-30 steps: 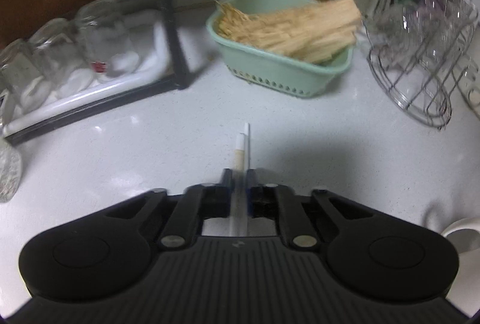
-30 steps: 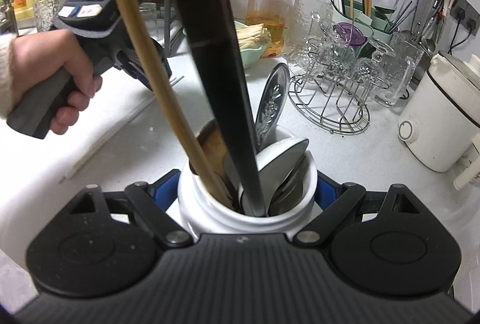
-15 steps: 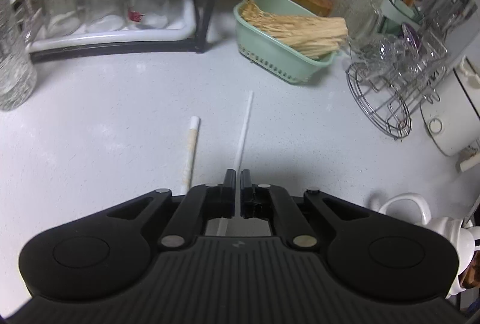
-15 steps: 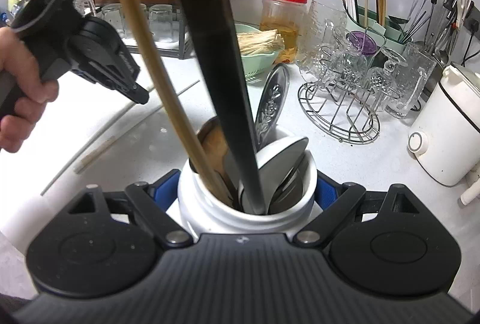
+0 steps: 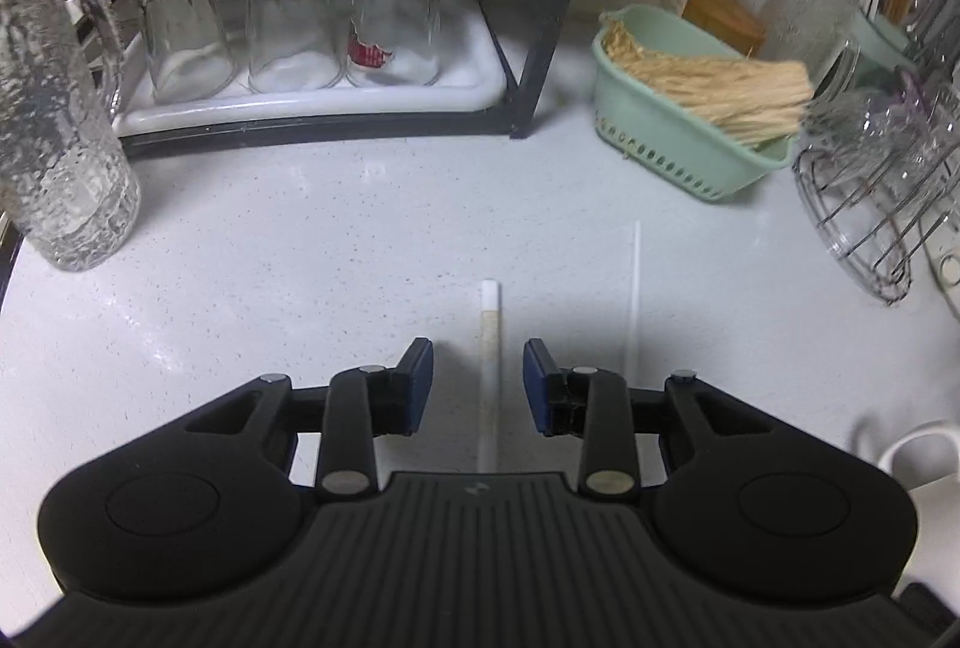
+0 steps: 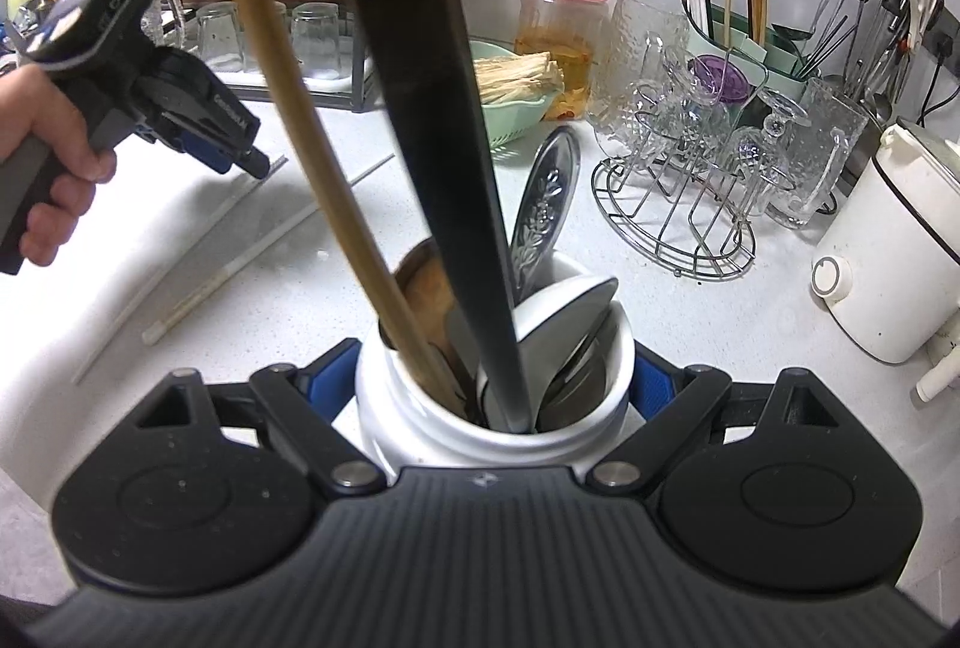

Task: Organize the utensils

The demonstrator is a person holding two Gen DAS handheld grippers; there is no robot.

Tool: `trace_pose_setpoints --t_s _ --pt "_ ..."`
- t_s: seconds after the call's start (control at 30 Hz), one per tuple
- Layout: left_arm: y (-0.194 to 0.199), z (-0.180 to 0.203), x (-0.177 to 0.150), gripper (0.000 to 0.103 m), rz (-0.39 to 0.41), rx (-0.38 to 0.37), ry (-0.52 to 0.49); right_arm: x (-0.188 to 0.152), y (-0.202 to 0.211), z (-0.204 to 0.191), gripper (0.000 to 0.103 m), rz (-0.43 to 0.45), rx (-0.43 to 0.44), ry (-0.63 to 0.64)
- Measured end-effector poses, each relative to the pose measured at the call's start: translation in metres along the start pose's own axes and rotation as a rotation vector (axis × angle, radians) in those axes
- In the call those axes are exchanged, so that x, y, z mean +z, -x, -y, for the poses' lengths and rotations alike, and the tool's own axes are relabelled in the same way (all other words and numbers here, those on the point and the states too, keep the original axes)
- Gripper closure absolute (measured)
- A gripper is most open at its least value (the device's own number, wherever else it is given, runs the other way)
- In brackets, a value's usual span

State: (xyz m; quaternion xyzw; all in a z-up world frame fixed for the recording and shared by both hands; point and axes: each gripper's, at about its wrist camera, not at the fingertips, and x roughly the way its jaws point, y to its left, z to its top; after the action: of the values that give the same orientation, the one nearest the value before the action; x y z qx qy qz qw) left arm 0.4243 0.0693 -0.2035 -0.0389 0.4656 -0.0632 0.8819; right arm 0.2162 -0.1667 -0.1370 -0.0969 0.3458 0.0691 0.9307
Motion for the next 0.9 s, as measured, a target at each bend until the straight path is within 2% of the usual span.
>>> trace_pose_setpoints --t_s 0.2,0.3,0.5,0.6,0.67,0.73,0.9 --pt "-0.014 0.015 0.009 0.067 -0.052 0.017 -0.105 0.001 0.000 -0.004 0.011 -0.020 -0.016 -0.008" --pt "-0.018 0.021 0.014 0.067 -0.084 0.070 -0.138 0.000 0.001 -0.005 0.011 -0.020 -0.018 -0.011" --pt "-0.026 0.023 0.027 0.069 -0.160 0.096 -0.112 -0.002 0.003 -0.006 0.011 -0.017 -0.022 -0.016" --pt "-0.028 0.025 0.032 0.076 -0.206 0.071 -0.087 -0.002 0.003 -0.005 0.011 -0.016 -0.019 -0.011" --pt "-0.029 0.032 0.034 0.083 -0.241 0.076 -0.108 -0.002 0.003 -0.004 0.011 -0.014 -0.015 -0.007" --pt "-0.029 0.039 0.033 0.094 -0.250 0.080 -0.147 -0.002 0.003 -0.004 0.011 -0.010 -0.011 -0.004" --pt "-0.029 0.052 0.030 0.096 -0.264 0.093 -0.180 -0.001 0.004 -0.002 0.011 -0.015 0.006 0.007"
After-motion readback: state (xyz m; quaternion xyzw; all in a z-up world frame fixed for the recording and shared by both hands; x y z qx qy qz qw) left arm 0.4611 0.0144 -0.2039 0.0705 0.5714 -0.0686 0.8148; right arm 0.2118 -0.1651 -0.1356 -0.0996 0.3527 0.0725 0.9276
